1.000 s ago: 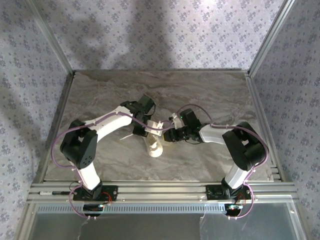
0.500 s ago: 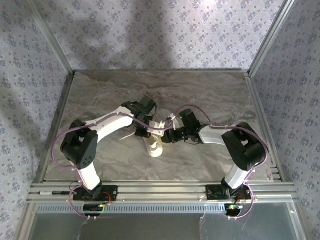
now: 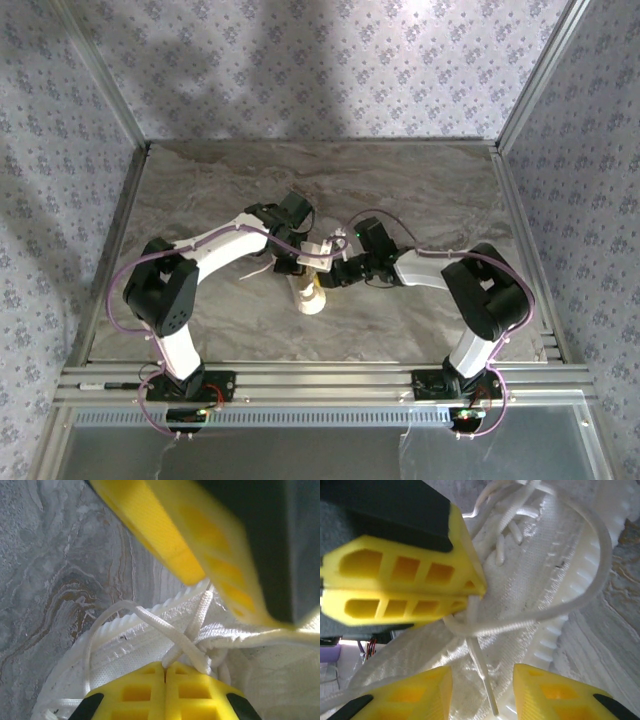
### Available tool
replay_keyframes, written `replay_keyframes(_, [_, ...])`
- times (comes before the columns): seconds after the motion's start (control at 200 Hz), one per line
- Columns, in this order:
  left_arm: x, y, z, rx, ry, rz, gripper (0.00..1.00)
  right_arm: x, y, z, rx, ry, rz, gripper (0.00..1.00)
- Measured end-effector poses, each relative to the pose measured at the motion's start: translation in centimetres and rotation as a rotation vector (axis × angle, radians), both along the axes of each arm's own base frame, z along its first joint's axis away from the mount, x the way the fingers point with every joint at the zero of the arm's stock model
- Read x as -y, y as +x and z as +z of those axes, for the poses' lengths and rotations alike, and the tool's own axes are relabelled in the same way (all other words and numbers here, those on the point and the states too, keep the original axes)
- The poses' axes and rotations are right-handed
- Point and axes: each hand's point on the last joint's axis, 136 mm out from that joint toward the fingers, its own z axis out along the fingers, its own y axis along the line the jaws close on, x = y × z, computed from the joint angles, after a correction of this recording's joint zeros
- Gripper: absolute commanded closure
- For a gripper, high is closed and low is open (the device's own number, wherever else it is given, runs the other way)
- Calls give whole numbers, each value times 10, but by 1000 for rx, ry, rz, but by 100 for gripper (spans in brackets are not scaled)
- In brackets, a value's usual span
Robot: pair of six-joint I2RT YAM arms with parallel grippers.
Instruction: Tie the shoes
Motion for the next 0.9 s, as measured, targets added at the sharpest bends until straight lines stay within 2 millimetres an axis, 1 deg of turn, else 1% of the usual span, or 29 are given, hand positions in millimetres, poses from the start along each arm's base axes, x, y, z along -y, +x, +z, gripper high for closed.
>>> replay_keyframes(0.045, [2,0,1,-2,-9,3,100,-2,2,1,5,0,3,79])
replay_keyframes(0.095, [2,0,1,-4,-14,7,100,-4,5,2,21,0,11,100])
replay_keyframes(0.15, [3,1,1,-7,-21,18,99,-3,7,1,17,-11,3,100])
replay_keyframes(0.165, [3,2,1,-6,-22,18,97,-2,7,1,20,-16,2,100])
replay_keyframes(0.235, [4,3,0,-5,-33,33,77,0,10,-2,29,-40,-7,100])
replay_keyframes(0.27, [4,5,0,-4,-48,53,68,2,11,-4,33,-54,-14,100])
replay_keyframes(0.295, [5,7,0,2,-62,62,65,3,11,-5,36,-63,-16,100])
replay_keyframes(0.345, [4,10,3,4,-92,101,61,6,11,-7,39,-83,-17,100])
replay_keyframes(0.41, [-4,17,11,15,-142,167,52,8,10,-9,42,-106,-12,100])
replay_keyframes(0.46, [-14,25,21,31,-180,228,50,10,10,-10,45,-120,-9,100])
replay_keyframes(0.555, [-36,43,42,70,-253,364,50,12,10,-11,47,-140,-3,100])
replay_keyframes(0.605, [-49,50,49,88,-272,435,50,12,10,-11,48,-149,0,100])
replay_keyframes(0.635, [-56,52,49,94,-270,469,50,12,10,-11,50,-155,2,100])
replay_keyframes(0.68, [-64,52,46,95,-260,507,50,12,11,-10,52,-160,2,100])
replay_keyframes(0.73, [-70,49,36,85,-234,535,50,12,12,-8,57,-162,4,100])
replay_keyframes(0.83, [-84,34,5,31,-158,578,50,11,15,-5,63,-165,5,100])
replay_keyframes(0.899, [-90,24,-13,-7,-113,600,50,10,16,-2,66,-165,8,100])
